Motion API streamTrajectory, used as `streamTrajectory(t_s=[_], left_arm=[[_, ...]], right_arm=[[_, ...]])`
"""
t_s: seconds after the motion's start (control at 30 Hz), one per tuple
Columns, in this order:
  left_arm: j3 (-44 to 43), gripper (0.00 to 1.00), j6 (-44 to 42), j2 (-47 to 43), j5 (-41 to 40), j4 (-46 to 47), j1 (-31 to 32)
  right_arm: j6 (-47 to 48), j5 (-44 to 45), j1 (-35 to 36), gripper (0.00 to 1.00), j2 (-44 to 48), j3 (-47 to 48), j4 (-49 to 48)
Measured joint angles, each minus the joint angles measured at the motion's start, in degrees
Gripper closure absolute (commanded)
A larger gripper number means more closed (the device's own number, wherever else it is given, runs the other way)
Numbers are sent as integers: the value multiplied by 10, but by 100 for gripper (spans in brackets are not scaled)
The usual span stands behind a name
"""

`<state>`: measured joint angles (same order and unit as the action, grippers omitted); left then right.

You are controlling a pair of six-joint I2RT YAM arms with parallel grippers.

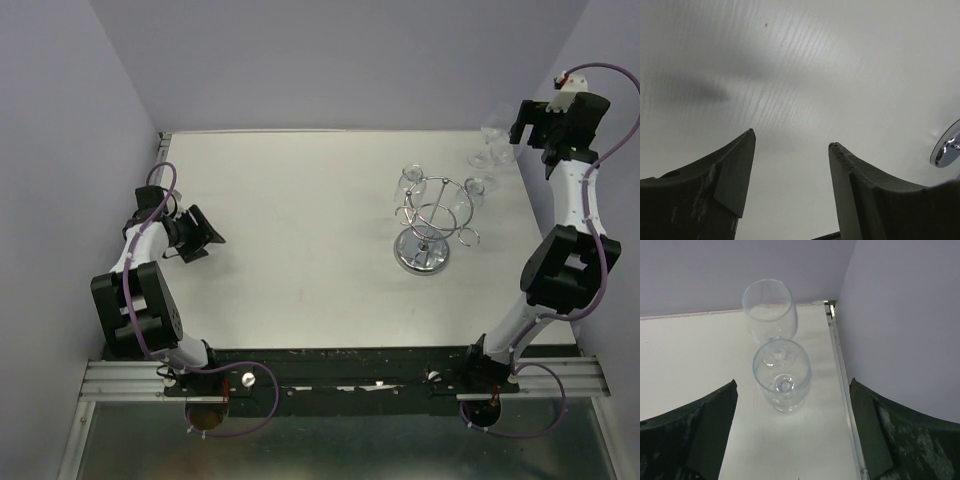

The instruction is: Take the wine glass off the wine glass rack

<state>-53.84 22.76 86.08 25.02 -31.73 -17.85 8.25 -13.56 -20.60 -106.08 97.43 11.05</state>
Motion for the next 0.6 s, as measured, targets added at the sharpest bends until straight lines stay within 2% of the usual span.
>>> streamTrajectory(t_s=[0.17, 0.27, 0.4, 0.6], left_arm=[[-52, 27, -2, 0, 24, 4, 20], [-112, 26, -24, 1, 29, 5, 59], [-205, 25, -99, 1, 27, 3, 163], [-284, 24, -212, 2, 27, -3, 337]], right_arm=[[-3, 28, 0, 1, 97, -78, -5], [-3, 31, -1, 3, 165, -136, -7], [0, 11, -1, 11, 265, -226, -9], [58, -62, 9, 26, 381, -339, 32]])
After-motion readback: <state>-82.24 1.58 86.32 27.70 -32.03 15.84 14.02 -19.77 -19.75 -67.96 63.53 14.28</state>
